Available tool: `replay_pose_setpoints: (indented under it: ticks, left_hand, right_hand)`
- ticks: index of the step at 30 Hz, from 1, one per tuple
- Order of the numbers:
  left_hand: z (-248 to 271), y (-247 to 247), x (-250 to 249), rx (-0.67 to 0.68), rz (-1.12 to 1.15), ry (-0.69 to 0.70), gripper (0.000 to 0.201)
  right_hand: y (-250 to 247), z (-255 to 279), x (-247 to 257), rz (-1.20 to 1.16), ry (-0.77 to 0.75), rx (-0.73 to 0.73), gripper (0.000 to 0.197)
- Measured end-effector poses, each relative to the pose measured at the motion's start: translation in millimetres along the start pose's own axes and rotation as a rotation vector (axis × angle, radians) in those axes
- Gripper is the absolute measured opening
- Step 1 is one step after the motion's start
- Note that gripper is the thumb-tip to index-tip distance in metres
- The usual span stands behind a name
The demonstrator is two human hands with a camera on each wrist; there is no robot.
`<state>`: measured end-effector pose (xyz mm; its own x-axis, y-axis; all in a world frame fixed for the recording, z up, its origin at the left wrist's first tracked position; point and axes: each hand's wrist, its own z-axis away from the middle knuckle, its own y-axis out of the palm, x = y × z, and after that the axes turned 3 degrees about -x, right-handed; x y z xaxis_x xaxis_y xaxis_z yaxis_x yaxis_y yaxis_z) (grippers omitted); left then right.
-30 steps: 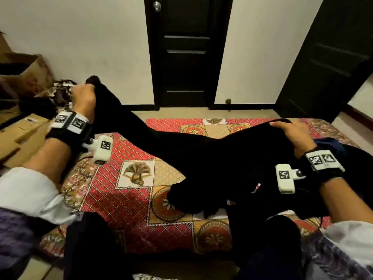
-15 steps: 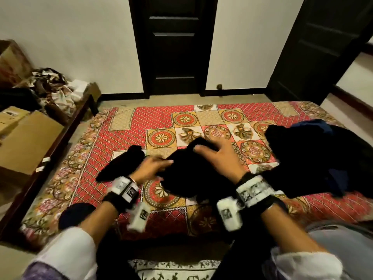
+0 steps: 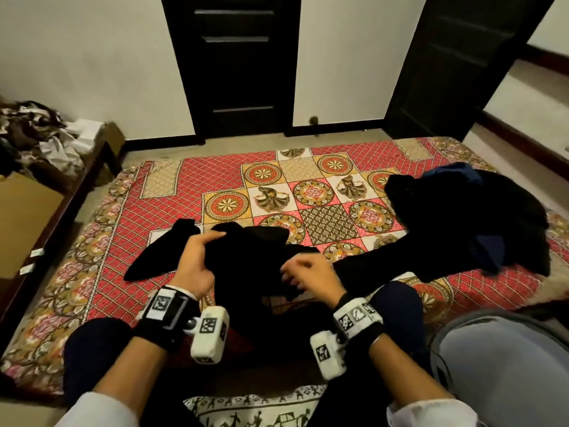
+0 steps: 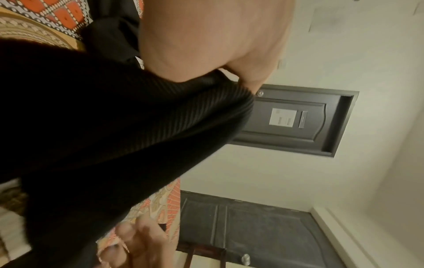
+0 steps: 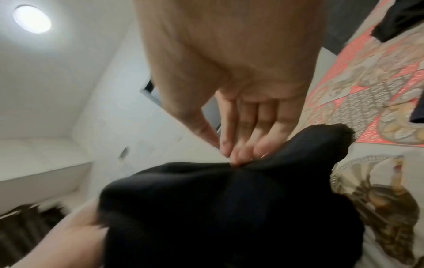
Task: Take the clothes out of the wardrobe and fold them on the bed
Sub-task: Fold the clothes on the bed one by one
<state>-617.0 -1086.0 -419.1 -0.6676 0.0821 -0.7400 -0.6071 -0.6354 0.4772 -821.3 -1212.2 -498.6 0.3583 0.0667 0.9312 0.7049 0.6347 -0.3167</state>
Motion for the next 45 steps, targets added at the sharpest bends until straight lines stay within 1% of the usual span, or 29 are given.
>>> replay_pose_setpoints:
  ticks: [1,2,3,4,6,7,8,9,11,13,14,15,16,17,18,20,22,24,25,26,28,32,35,37,38,39,41,43,45]
  left_hand:
    - [1,-4,-5,0.0,0.024,0.02,0.01]
    - [2,-9,-9,0.006,0.041,0.037,0.013]
    - [7,-11,-13,0.009,0.047,0.045,0.016]
    - [12,-12,-15,0.018,0.048,0.047,0.019]
    - [16,-11,-16,0.044,0.042,0.044,0.026]
    - [17,-8,-16,0.048,0.033,0.038,0.035]
    - [19,-4,-17,0.044,0.028,0.033,0.041]
    - [19,0,-20,0.048,0.027,0.035,0.041]
    - [23,10,-27,0.073,0.017,0.052,0.028]
    - [24,14,-37,0.103,0.01,0.078,0.02]
    - [25,13,-44,0.099,0.008,0.099,0.02]
    - [26,11,-52,0.082,0.012,0.125,0.021]
    - [25,4,-61,0.052,0.034,0.156,0.021]
    - [21,-7,-71,0.006,0.067,0.191,0.021]
    - [17,-18,-79,-0.035,0.086,0.222,0.021]
    - [10,-45,-91,-0.127,0.042,0.233,0.024]
    - [-1,-65,-88,-0.272,-0.169,0.17,0.027]
    - [-13,-72,-72,-0.385,-0.427,0.149,0.014]
    - [-17,-71,-61,-0.402,-0.511,0.189,0.015]
    - [-22,-66,-51,-0.395,-0.555,0.249,0.03]
    - [-20,-43,-37,-0.283,-0.568,0.345,0.051]
    - [-7,13,-35,0.05,-0.695,0.548,0.055]
    - [-5,42,-49,0.225,-0.688,0.591,0.065]
    - [-7,53,-55,0.355,-0.73,0.529,0.069]
    - [-9,55,-56,0.435,-0.751,0.443,0.068]
    - [-10,55,-54,0.512,-0.762,0.348,0.064]
    - [-9,52,-41,0.594,-0.813,0.186,0.048]
    - [-3,49,-28,0.595,-0.922,0.153,0.033]
    - [3,48,-25,0.549,-0.99,0.213,0.025]
  right_hand:
    - [-11,-12,-6,0.014,0.026,-0.178,0.016]
    - [-21,-23,-11,0.054,0.073,-0.294,0.017]
    - [-26,-35,-20,0.113,0.165,-0.318,0.028]
    - [-26,-42,-27,0.142,0.28,-0.259,0.044]
    - [-7,-54,-52,0.061,0.524,-0.034,0.069]
    - [7,-53,-57,-0.033,0.572,0.082,0.08]
    - [23,-53,-63,-0.153,0.561,0.193,0.087]
    - [37,-50,-62,-0.269,0.518,0.255,0.084]
    - [58,-43,-57,-0.488,0.453,0.305,0.05]
    - [66,-44,-57,-0.644,0.503,0.256,0.033]
    - [66,-46,-53,-0.693,0.524,0.214,0.035]
    - [61,-52,-52,-0.704,0.53,0.135,0.045]
    - [52,-54,-37,-0.712,0.508,0.063,0.048]
    - [39,-52,-16,-0.776,0.463,-0.01,0.042]
    - [25,-54,1,-0.825,0.375,-0.092,0.034]
    - [-10,-51,48,-0.848,0.169,-0.235,0.033]
    - [-36,-50,86,-0.803,-0.055,-0.327,0.037]
    - [-48,-47,117,-0.697,-0.211,-0.342,0.042]
    - [-48,-45,127,-0.643,-0.252,-0.334,0.046]
    - [-46,-40,137,-0.591,-0.267,-0.324,0.051]
    - [-38,-28,148,-0.526,-0.285,-0.264,0.05]
    - [-28,3,160,-0.519,-0.383,-0.045,0.026]
    - [-36,21,171,-0.562,-0.418,0.115,0.025]
    - [-46,29,179,-0.598,-0.424,0.169,0.028]
    - [-52,31,182,-0.606,-0.44,0.182,0.028]
    - [-57,33,185,-0.611,-0.462,0.192,0.028]
    - [-66,34,189,-0.612,-0.501,0.217,0.029]
    - [-75,35,191,-0.584,-0.514,0.211,0.031]
    - [-89,35,193,-0.525,-0.53,0.155,0.033]
